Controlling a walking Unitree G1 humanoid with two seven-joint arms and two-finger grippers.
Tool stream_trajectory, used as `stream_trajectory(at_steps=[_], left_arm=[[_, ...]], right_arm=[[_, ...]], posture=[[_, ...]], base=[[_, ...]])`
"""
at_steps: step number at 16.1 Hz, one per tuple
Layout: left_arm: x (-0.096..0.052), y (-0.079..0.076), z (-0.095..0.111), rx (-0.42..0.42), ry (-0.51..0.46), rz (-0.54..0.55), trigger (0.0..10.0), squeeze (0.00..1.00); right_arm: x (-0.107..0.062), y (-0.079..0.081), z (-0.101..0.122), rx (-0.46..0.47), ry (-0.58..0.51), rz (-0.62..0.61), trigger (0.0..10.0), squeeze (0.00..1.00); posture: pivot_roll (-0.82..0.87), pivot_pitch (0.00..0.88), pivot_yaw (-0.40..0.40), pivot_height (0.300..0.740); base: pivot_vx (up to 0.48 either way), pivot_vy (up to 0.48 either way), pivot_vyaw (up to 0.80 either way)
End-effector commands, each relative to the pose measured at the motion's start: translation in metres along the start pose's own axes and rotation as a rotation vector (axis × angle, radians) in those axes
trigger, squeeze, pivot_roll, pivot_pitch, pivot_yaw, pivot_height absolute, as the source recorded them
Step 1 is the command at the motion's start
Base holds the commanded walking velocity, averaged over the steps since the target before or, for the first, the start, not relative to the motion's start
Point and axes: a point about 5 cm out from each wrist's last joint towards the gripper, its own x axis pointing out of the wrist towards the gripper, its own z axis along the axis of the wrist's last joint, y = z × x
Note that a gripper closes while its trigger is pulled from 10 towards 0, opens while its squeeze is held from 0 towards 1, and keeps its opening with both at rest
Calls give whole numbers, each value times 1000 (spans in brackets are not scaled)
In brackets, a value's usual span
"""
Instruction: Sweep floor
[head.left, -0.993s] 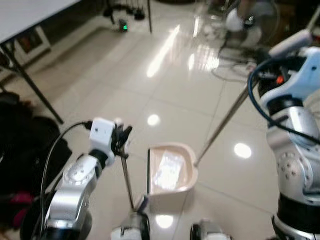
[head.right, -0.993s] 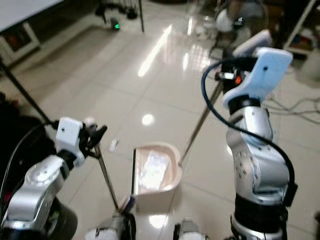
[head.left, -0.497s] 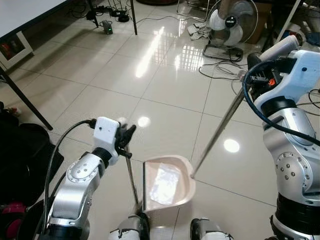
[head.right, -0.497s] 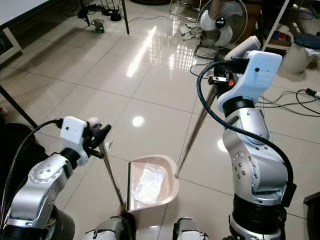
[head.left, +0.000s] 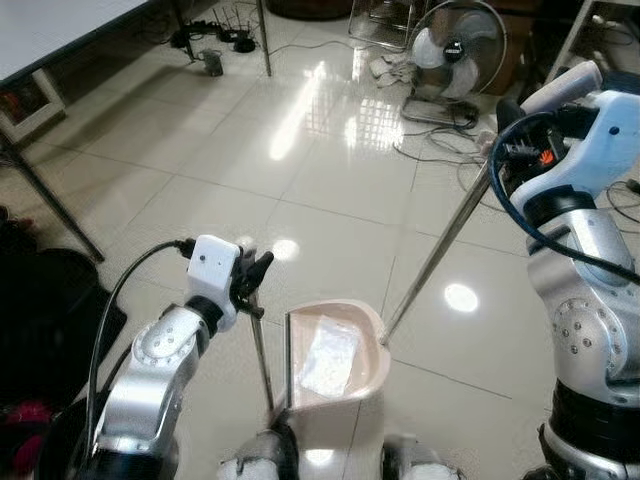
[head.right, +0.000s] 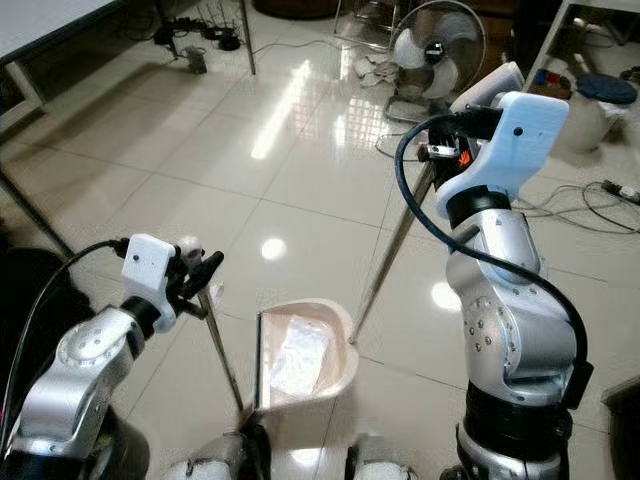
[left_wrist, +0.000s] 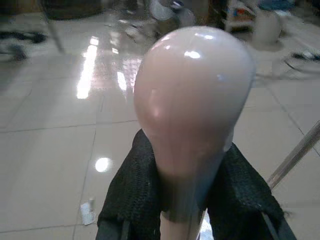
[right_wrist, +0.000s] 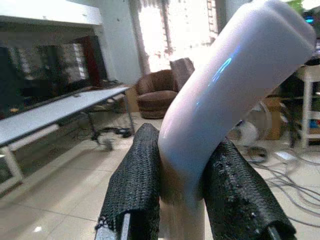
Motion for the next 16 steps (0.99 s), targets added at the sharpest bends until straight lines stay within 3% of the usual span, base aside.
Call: stream_trajectory(at_steps=[1, 9, 16], left_arm=[[-3, 3, -1, 15, 4, 8, 10000, 0], [-1, 7, 2, 17, -6, 12, 10000, 0], [-4, 8, 0, 14, -1, 31, 10000, 0]], right_arm=[[1, 6, 6, 28, -26, 37, 10000, 0], [4, 6, 9, 24, -26, 43, 10000, 0], [5, 7, 8, 28, -10, 64, 10000, 0]], posture=[[-143, 93, 45, 740], [-141, 96, 48, 740], [-132, 95, 30, 740]], base=[[0, 0, 0], [0, 0, 0], [-251, 0, 0]])
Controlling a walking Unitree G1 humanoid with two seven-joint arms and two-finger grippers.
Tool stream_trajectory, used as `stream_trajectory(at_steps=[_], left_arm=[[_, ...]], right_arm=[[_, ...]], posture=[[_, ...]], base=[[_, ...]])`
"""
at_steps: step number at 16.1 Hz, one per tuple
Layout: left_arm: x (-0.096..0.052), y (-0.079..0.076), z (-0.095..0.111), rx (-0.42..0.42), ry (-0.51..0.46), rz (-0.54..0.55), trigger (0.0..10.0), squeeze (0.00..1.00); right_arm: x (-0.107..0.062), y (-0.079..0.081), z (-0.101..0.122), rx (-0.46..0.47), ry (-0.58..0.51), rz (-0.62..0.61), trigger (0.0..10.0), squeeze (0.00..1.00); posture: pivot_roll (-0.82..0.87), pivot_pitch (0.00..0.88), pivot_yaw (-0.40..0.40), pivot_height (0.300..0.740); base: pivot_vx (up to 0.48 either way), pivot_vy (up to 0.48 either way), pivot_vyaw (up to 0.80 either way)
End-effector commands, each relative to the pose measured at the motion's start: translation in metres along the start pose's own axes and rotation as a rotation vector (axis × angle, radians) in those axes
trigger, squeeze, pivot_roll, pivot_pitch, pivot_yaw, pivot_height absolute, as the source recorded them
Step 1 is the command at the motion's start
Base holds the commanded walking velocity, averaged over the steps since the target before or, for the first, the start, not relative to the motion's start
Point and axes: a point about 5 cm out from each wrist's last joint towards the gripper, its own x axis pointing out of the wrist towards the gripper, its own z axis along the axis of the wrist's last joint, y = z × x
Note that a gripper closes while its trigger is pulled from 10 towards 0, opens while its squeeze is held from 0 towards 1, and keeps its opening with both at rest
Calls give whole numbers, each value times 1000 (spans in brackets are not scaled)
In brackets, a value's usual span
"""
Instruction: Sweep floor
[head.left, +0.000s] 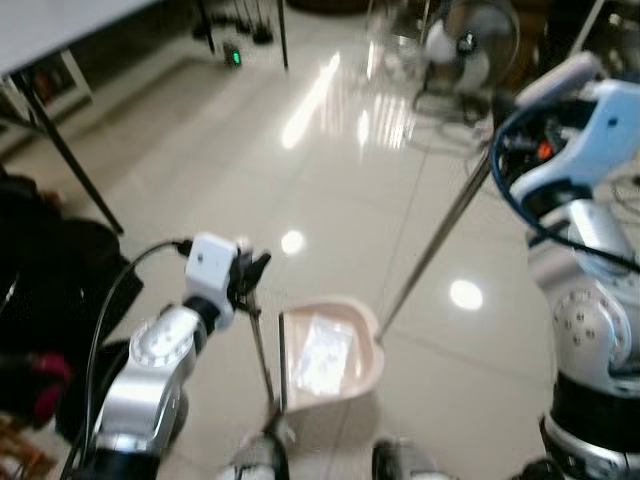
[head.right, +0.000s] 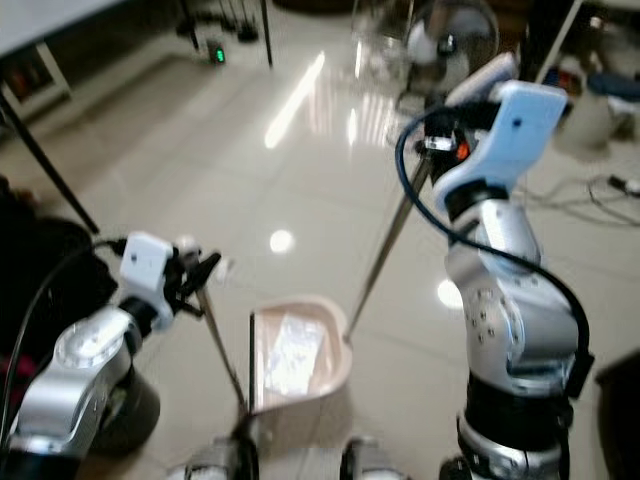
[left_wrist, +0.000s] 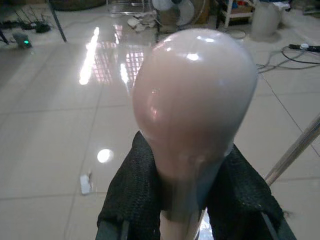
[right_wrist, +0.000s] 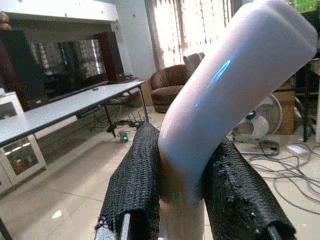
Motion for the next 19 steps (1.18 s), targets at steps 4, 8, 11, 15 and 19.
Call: stream_trajectory(at_steps=[4, 8, 11, 15, 19], left_arm=[[-5, 3, 6, 13, -28, 22, 10000, 0], [-6, 3, 5, 14, -25, 21, 10000, 0], [-6, 3, 6, 16, -27, 17, 10000, 0], [-9, 4, -2, 10, 10, 16, 10000, 0], [-8, 7, 0, 22, 2, 38, 10000, 0]], right_arm=[[0, 4, 5, 16, -19, 28, 10000, 0], [-1, 5, 4, 21, -20, 27, 10000, 0], [-1, 6, 3, 23, -17, 27, 10000, 0], [1, 7, 8, 26, -26, 25, 10000, 0], [6, 3, 21, 38, -66, 12, 10000, 0]], posture=[[-125, 96, 24, 740], [-127, 93, 29, 740], [-128, 85, 29, 740], [-132, 79, 32, 740], [-129, 76, 30, 740]], base=[[-253, 0, 0], [-251, 0, 0], [-252, 0, 0], [0, 0, 0], [0, 0, 0]])
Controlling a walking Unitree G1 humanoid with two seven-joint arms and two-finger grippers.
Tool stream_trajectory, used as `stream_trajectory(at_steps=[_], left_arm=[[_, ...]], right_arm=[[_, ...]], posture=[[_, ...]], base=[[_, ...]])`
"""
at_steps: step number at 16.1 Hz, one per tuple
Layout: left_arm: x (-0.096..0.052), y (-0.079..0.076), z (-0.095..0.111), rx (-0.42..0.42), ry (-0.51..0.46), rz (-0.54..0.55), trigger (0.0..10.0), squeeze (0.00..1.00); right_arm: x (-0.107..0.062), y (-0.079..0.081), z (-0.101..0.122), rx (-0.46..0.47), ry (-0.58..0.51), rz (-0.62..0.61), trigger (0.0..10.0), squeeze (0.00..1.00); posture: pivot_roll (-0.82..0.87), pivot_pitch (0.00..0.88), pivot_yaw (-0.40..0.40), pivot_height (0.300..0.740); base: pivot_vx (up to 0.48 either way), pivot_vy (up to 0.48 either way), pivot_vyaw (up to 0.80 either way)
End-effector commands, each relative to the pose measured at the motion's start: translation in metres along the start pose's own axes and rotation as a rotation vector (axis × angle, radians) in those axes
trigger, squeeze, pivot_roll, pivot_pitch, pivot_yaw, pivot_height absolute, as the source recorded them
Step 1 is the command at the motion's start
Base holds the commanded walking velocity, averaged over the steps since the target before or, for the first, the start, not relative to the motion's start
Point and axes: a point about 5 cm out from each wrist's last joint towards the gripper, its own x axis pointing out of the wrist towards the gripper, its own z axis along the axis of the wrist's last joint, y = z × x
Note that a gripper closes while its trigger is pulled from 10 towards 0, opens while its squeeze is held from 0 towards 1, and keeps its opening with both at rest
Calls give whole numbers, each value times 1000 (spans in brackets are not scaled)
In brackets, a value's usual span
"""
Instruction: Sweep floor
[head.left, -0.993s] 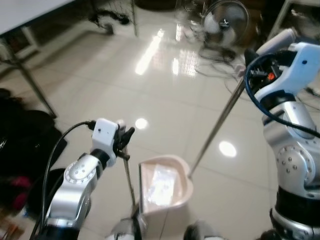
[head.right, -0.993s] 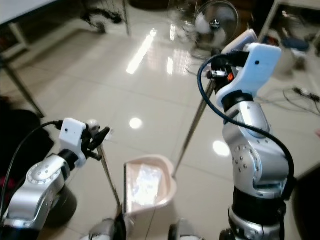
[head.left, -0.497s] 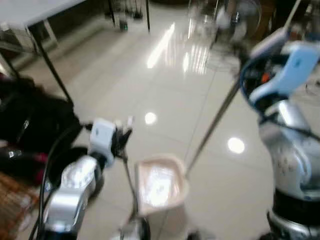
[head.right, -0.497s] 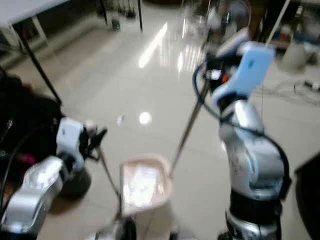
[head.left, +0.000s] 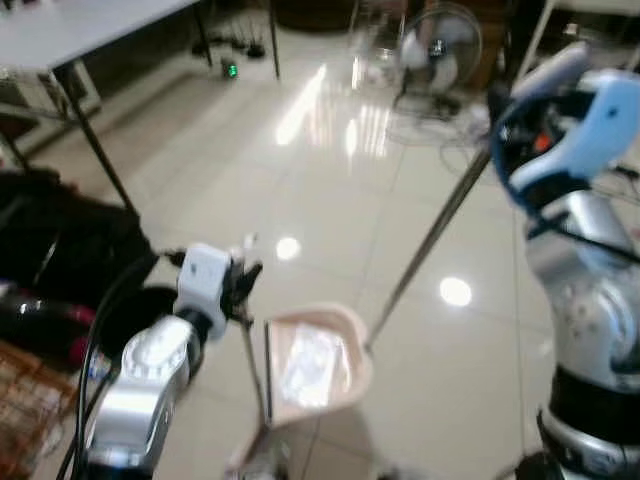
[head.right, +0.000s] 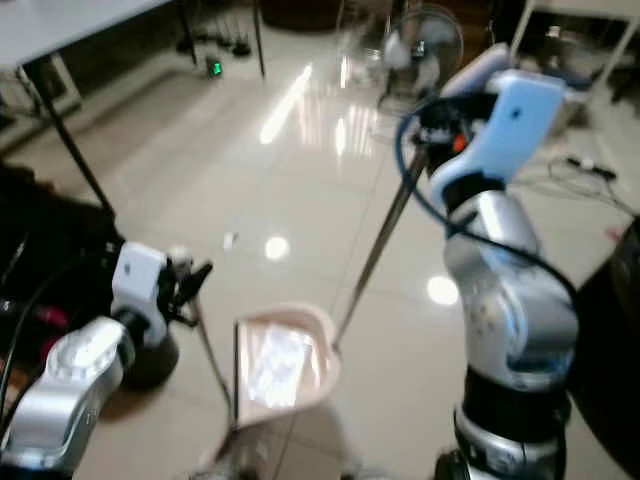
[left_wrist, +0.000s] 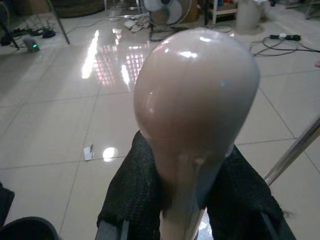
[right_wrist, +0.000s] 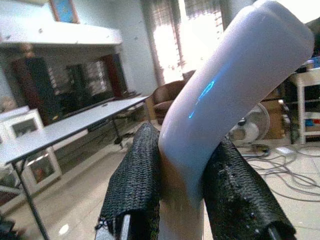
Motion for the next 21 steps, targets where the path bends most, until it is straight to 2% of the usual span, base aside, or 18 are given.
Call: stream_trajectory(at_steps=[1, 5, 14, 16, 21], left_arm=[[0, 4, 7, 12, -29, 12, 10000, 0], [-1, 8, 9, 12, -42, 25, 10000, 0], [-12, 14, 2, 36, -5, 35, 10000, 0], [-12, 14, 2, 41, -4, 35, 10000, 0], [-10, 14, 3, 47, -5, 34, 10000, 0]], right_arm=[[4, 4, 15, 1, -49, 19, 10000, 0], [14, 10, 33, -20, -86, 58, 10000, 0], [36, 16, 47, -12, -129, 99, 10000, 0], [37, 15, 47, 13, -139, 91, 10000, 0], [40, 16, 44, 3, -131, 101, 10000, 0]], posture=[[-129, 76, 30, 740], [-127, 72, 28, 740], [-107, 66, 25, 740], [-106, 65, 25, 740], [-102, 63, 24, 740]], base=[[0, 0, 0], [169, 0, 489], [430, 0, 727], [444, 0, 0], [445, 0, 0]])
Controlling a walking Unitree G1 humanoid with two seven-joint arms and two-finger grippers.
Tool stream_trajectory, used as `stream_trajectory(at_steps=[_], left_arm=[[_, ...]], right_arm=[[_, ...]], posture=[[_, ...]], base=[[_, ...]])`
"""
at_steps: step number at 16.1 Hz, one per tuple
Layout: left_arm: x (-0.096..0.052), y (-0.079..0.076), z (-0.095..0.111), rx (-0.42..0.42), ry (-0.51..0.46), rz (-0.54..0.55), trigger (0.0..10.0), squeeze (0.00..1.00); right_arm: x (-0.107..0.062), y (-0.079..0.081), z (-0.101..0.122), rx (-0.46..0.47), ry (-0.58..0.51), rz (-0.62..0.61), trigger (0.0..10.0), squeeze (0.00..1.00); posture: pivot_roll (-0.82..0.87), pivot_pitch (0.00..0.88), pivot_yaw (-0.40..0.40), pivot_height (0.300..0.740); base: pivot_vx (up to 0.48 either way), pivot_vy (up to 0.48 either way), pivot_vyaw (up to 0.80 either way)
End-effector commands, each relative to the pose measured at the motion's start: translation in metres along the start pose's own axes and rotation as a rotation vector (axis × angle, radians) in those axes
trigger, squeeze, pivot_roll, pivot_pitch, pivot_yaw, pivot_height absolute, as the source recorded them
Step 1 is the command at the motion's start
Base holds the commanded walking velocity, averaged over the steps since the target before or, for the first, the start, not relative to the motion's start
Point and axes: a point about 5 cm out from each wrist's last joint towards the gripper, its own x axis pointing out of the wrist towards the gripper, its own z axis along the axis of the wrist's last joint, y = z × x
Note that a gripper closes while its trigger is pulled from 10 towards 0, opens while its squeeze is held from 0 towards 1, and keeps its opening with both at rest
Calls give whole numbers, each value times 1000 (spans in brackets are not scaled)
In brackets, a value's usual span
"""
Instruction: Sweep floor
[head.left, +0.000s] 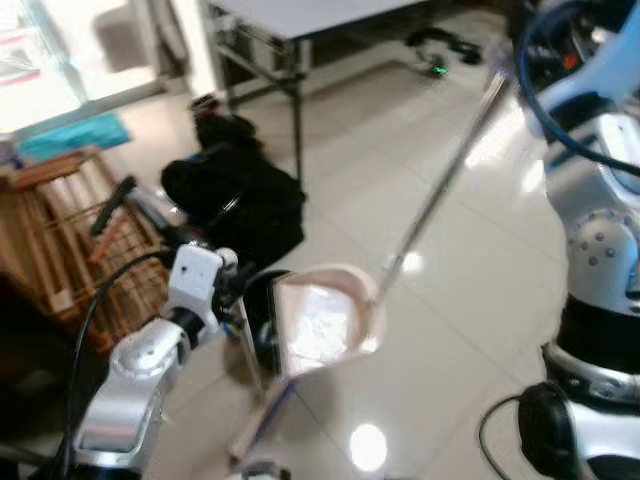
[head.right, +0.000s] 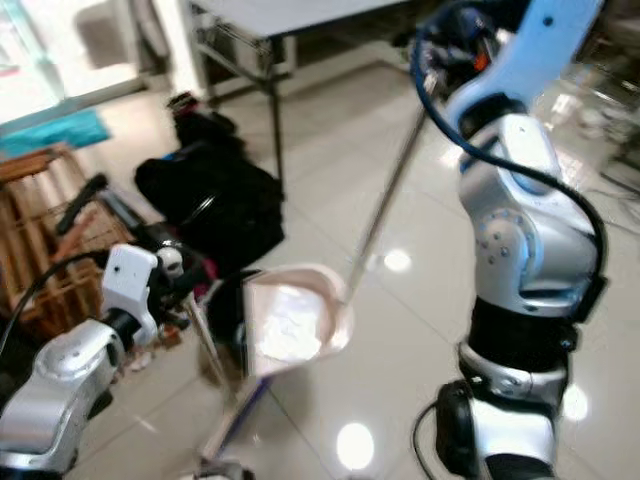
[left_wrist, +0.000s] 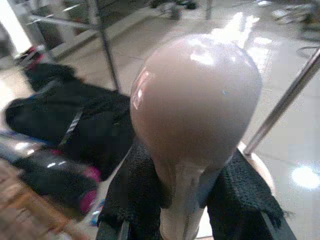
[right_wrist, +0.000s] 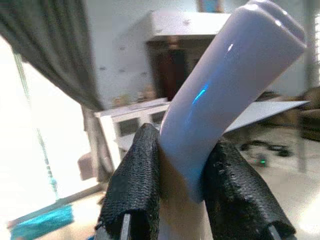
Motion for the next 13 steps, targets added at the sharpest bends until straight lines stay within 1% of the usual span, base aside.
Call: stream_trajectory(at_steps=[1, 4, 6, 9, 13], left_arm=[[0, 1, 7, 24, -26, 7, 10000, 0], [-2, 1, 5, 20, -23, 10, 10000, 0], [-3, 0, 4, 20, -19, 5, 10000, 0], [-2, -5, 1, 42, -13, -36, 10000, 0], [0, -9, -1, 23, 8, -52, 10000, 0]], right_arm=[[0, -2, 10, -16, -40, 7, 10000, 0], [0, 1, 6, -7, -32, 22, 10000, 0], [0, 1, 6, 32, -49, 9, 10000, 0], [-1, -3, 5, 15, -46, -1, 10000, 0], [-3, -6, 5, 13, -49, -19, 10000, 0]], posture=[[-101, 62, 23, 740], [-95, 55, 25, 740], [-96, 55, 27, 740], [-100, 53, 32, 740], [-100, 55, 37, 740]], base=[[446, 0, 0], [446, 0, 800], [441, 0, 206], [0, 0, 0], [0, 0, 0]])
